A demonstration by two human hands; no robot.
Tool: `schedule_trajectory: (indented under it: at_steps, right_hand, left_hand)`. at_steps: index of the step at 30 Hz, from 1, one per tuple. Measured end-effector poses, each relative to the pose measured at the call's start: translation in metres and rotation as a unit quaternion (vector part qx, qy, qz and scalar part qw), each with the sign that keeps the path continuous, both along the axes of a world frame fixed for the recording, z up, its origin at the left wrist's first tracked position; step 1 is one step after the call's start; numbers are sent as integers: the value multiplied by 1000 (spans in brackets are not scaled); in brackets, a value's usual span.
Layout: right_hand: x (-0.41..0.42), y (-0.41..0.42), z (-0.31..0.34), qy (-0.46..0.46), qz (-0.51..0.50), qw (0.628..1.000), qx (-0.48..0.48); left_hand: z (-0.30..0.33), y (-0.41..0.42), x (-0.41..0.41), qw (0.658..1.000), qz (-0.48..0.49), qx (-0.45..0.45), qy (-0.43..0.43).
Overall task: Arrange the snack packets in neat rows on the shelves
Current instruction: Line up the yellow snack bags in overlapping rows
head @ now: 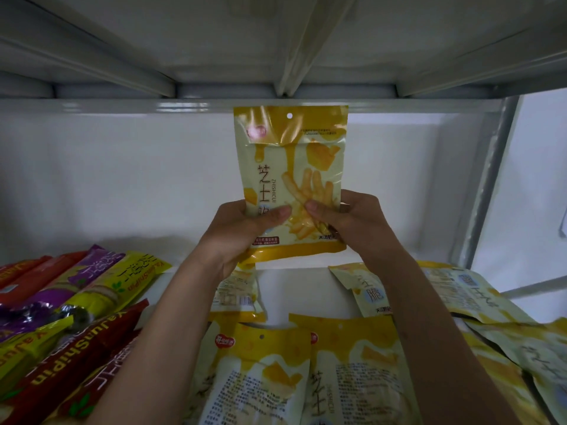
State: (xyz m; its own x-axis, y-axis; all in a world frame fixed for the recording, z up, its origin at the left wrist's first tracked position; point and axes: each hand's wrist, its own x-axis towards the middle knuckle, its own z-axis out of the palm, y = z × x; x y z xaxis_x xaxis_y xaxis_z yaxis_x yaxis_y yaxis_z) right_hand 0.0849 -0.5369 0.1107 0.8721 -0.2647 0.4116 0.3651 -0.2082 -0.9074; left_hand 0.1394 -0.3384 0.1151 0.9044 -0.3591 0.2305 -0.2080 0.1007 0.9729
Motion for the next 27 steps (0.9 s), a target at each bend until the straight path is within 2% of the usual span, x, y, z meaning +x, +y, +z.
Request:
schedule_trajectory:
  at_steps: [5, 11, 13, 18, 23, 27]
  right_hand:
    - [6, -1, -5, 4, -56, 997, -44]
    - [7, -2, -4, -1, -170, 975, -141]
    - [6, -1, -2, 1, -185, 972, -143]
    - [5, -6, -1, 8, -153, 984, -95]
    - [-3, -4, -1, 62, 12, 997, -52]
    - [-6, 0, -2, 54, 33, 997, -44]
  left_hand:
    - [-2, -3, 3, 997, 49, 34, -41]
    - [-6, -7, 4, 995, 65, 43, -59]
    - [-6, -6, 4, 997, 56, 32, -52]
    - [-6, 0, 6, 999, -20, 3, -30]
    - [-9, 3, 14, 998, -16, 12, -55]
    - [-8, 0, 11, 997, -23, 7, -70]
